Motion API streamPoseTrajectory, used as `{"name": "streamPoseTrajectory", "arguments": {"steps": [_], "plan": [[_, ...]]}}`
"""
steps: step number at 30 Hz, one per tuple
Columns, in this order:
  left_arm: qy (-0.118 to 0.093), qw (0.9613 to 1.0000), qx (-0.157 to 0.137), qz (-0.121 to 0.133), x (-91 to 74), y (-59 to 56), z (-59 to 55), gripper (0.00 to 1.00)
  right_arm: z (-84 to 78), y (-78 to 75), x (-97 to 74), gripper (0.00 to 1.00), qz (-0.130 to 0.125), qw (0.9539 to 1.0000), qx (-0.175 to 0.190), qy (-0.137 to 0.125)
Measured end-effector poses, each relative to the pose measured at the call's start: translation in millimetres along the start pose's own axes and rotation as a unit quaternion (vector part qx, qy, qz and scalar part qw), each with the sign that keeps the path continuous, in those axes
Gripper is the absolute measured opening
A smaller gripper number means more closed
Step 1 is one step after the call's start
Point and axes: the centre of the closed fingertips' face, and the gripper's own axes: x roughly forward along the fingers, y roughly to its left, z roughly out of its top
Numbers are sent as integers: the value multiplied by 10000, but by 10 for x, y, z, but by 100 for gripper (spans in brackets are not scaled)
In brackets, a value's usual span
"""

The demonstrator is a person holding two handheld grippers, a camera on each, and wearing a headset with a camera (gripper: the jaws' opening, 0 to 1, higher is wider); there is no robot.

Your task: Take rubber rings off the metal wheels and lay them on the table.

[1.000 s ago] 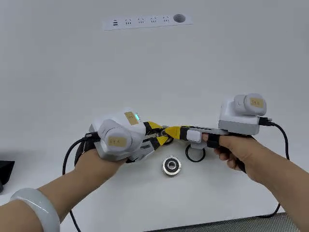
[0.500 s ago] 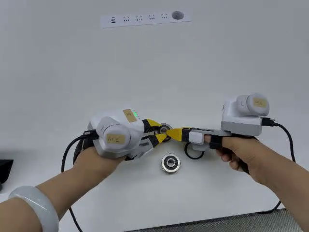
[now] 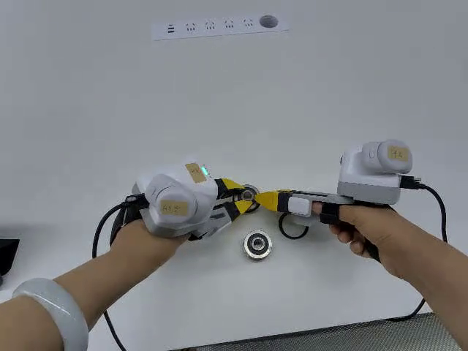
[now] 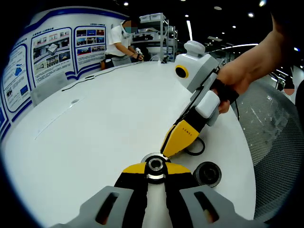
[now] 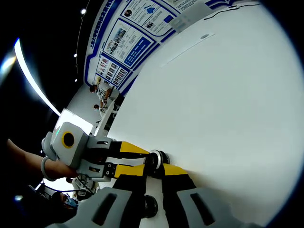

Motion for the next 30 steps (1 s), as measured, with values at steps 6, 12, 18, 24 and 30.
{"name": "streamPoseTrajectory", "arguments": {"steps": [6,12,18,24,30], "plan": [[2,10000,0,-3,-3,1,-5,13,-6,-10,18,21,-80,9999,-59,-10],[6,10000,-3,2,-3,-1,-4,13,2,4,52,23,-51,10000,-32,2],[8,10000,-3,2,-4,-4,-5,13,1,65,28,22,11,10000,-52,15],[2,10000,-5,5,-7,-11,-3,13,-16,50,-9,19,63,10000,-31,44],[5,10000,1,1,-7,-13,-3,13,-57,48,0,19,69,9999,-32,97]]}}
